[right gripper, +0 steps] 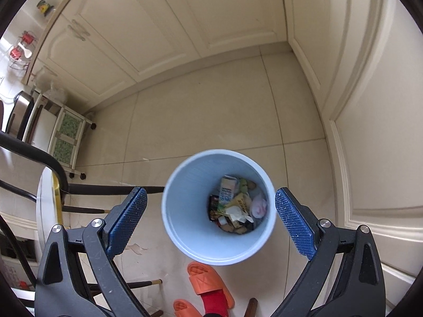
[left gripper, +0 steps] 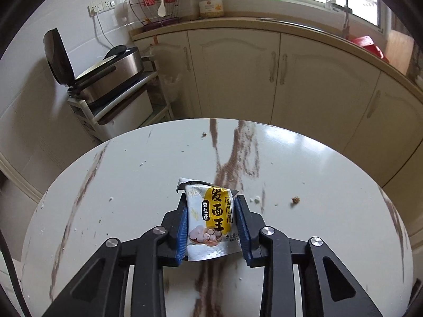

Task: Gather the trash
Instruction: 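Grasp the silver-yellow snack packet with the left tool, then carry the snack packet over the blue bin and open the left tool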

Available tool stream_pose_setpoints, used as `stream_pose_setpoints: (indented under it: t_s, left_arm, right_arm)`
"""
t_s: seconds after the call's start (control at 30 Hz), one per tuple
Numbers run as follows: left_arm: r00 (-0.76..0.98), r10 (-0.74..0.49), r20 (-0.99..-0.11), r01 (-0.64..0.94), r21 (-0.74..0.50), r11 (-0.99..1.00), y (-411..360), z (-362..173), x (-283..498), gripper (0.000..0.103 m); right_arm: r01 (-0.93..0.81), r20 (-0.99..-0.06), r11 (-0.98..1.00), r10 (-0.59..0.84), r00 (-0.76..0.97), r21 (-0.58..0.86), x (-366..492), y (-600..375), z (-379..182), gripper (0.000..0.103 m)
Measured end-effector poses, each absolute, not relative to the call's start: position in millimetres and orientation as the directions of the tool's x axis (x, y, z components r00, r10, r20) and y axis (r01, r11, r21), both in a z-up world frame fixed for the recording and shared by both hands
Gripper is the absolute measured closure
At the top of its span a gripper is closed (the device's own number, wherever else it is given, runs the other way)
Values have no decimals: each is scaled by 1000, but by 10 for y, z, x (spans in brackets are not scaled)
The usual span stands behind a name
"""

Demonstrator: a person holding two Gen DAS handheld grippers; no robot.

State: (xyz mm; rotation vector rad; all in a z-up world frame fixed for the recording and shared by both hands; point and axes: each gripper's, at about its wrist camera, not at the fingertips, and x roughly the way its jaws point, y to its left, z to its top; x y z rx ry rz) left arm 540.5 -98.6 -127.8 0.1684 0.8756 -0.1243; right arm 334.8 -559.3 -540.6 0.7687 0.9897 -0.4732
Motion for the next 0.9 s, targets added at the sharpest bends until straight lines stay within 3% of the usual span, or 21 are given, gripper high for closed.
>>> stream_pose_setpoints:
  t_s: [0.1,0.27,0.3,0.4,0.47,0.7,0.9]
  left_arm:
    - [649,-83,-756,226,88,970,-1138,-1199,5070,82]
    - [617,-310,-723,399,-52,916,-1704,-981,4268,91]
    - [603,-360,-712,431,-89,898,-1815,-942,4121,102]
    - [562,-433,-705,526,-100,845,-2228,-933,3762,101]
    - [552,-439,-709,549,-87,831,-2417,-966,3615,102]
    - [614,-268,-742,409,9,912,-2258,-1034,3652,103]
    - [626,-269,-732,381,-15,925,-2080,-889,3464,103]
  right_arm:
    - [682,-881,638,-11,473,358,3213,-5665,-5592,6]
    - [710,-897,598,34,440,371,2994,-5756,-6033,6]
    - [715,-899,587,53,436,381,2959,-5767,-6146,6]
    - [719,-898,561,110,426,410,2930,-5775,-6491,6]
    - [727,-898,539,156,411,426,2940,-5771,-6727,8]
    - [723,-901,541,207,381,430,2991,-5648,-7104,12]
    - [707,-890,546,209,405,450,3030,-5646,-7081,12]
